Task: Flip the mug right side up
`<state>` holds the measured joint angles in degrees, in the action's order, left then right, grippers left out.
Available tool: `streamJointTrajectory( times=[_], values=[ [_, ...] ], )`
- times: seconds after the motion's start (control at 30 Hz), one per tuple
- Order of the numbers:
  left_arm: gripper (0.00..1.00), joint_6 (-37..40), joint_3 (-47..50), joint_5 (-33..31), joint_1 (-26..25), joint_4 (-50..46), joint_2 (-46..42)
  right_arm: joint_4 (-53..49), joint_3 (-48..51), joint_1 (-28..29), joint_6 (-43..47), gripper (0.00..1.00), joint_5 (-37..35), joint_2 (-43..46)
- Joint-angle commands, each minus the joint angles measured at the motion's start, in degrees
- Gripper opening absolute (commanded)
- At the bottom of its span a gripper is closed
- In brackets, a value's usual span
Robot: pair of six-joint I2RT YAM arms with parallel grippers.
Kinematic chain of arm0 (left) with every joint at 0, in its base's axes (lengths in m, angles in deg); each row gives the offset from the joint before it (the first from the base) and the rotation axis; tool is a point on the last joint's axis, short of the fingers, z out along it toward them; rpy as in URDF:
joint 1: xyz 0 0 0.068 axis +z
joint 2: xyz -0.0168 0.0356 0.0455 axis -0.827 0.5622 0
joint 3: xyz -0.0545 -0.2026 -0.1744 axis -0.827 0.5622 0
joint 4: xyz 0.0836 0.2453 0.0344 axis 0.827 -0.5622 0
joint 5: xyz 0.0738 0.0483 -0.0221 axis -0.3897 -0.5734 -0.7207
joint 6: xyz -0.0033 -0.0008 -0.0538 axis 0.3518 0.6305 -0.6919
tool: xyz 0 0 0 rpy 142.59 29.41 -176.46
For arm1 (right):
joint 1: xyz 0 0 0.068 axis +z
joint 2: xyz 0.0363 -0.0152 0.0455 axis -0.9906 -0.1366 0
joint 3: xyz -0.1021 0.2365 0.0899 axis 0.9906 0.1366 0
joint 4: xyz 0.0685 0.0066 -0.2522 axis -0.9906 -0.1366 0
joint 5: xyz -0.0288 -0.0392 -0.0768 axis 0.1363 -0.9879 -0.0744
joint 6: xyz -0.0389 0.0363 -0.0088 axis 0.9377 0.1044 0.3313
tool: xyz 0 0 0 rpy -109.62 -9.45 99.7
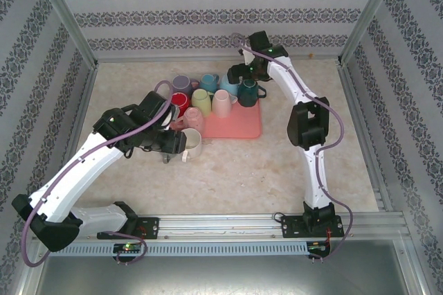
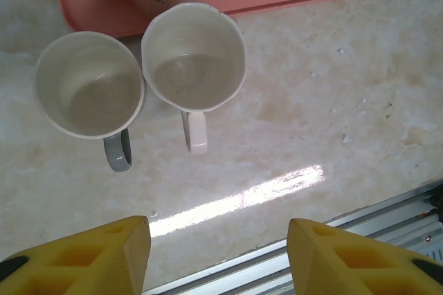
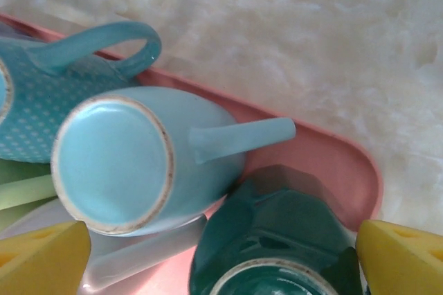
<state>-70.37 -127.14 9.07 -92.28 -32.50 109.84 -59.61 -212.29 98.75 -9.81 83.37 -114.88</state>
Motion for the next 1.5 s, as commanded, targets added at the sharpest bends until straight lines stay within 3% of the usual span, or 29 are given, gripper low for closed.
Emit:
streamJointTrajectory(
  times=[0.0,0.8,1.0,1.2,1.47],
  values=[
    [0.55,0.79,1.04,1.04,0.89,0.18,-0.94,-0.87,2.92,0.17,0.25,0.98,0.97,2.49],
    [0.55,-1.34,3.71,2.93,0.97,3.29,-2.67,-2.01,20.43,5.25,2.89,0.96,-7.3,14.31],
    [0.55,-1.49,4.23,2.49,0.91,3.6,-3.37,-1.36,23.87,6.84,3.79,0.91,-9.16,17.81],
    [0.55,-1.68,5.22,2.34,0.97,3.22,-4.29,-2.73,21.16,7.0,5.0,0.97,-15.85,15.43],
    [0.55,-1.33,5.06,1.6,0.97,1.99,-4.45,-4.87,13.91,7.2,5.61,0.97,-12.77,8.69]
  ],
)
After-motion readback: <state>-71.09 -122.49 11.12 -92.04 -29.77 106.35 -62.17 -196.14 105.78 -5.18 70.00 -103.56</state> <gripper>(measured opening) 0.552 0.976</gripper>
